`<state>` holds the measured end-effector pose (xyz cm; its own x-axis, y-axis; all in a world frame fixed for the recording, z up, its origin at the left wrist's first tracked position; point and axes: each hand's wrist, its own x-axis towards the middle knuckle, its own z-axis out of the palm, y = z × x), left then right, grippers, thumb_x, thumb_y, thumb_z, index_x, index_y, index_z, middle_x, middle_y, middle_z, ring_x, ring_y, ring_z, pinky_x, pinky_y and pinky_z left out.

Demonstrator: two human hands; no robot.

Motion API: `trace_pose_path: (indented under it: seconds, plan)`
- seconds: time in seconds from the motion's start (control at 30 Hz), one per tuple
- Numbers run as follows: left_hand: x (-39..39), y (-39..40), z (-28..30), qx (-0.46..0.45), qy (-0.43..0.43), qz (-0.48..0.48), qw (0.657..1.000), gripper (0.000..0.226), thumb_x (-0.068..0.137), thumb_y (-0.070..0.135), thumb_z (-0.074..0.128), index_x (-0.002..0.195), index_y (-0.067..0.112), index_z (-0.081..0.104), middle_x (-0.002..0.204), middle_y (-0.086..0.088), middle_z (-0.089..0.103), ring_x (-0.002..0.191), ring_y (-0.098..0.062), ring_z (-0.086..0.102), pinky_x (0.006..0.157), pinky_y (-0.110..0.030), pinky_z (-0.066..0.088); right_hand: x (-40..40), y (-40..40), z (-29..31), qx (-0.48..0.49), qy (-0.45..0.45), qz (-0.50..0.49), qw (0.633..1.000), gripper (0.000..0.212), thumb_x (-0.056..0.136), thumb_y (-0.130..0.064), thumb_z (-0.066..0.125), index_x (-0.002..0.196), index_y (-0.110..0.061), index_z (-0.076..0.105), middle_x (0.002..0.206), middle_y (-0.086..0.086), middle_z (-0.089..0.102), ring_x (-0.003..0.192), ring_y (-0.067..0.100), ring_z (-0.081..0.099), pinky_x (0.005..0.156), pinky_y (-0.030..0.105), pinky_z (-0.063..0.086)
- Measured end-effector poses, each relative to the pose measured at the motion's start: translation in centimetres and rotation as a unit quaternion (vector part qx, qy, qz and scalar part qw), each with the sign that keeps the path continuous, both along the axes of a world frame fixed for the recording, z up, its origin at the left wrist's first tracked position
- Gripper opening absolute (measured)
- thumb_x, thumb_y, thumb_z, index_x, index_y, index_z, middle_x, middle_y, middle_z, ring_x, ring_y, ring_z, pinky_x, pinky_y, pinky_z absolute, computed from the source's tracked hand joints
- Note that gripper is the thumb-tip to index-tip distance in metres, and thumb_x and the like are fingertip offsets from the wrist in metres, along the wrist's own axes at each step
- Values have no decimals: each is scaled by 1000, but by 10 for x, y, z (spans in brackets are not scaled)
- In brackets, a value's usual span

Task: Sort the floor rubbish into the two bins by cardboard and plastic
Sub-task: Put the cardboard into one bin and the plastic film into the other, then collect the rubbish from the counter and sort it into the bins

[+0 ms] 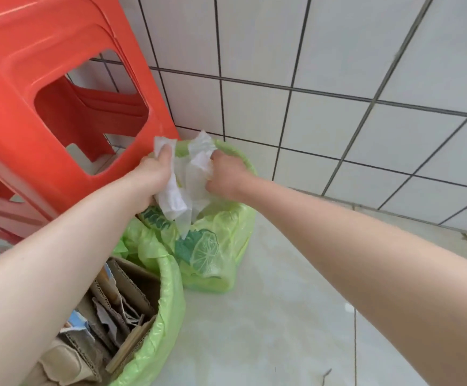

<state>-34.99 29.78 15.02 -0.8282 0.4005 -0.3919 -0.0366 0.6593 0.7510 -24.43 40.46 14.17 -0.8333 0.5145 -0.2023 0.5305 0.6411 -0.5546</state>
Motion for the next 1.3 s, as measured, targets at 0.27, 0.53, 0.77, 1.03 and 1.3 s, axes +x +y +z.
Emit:
trace_pose_path:
  seconds: [0.27,0.53,0.77,1.03,1.3]
  plan:
    - [8,-21,0,-126,208,-245,938,71,93,31,41,151,31,1,156,-19,7,144,-33,14,115,-41,16,4,-5,5,65,-131,102,984,86,79,-45,68,141,-6,23,134,13,47,124,38,42,100,43,35]
    - [3,-8,-23,-203,266,-321,886,54,93,16,50,145,15,34,143,-21,41,131,-36,40,106,-40,35,25,-2,8,188,-45,172,966,48,86,-29,57,129,-11,47,128,13,47,118,36,40,98,44,40]
    - [11,23,-61,-394,208,-406,798,45,91,9,53,135,7,45,129,-14,57,111,-30,58,91,-35,48,7,-6,-6,197,-182,230,936,7,89,-12,53,82,-9,51,65,1,45,61,22,49,43,24,29]
    - [19,6,-12,-337,193,-359,849,38,88,12,52,125,7,55,120,-16,60,104,-33,61,83,-37,52,14,-4,30,134,-181,204,953,20,92,-21,50,104,-6,54,95,10,61,87,31,58,61,29,43]
    - [64,-82,132,-181,173,-223,942,31,87,14,48,115,10,57,119,-15,59,112,-35,56,88,-40,45,47,-40,152,82,-156,168,970,44,89,-21,52,131,-8,46,130,16,56,119,32,52,97,40,44]
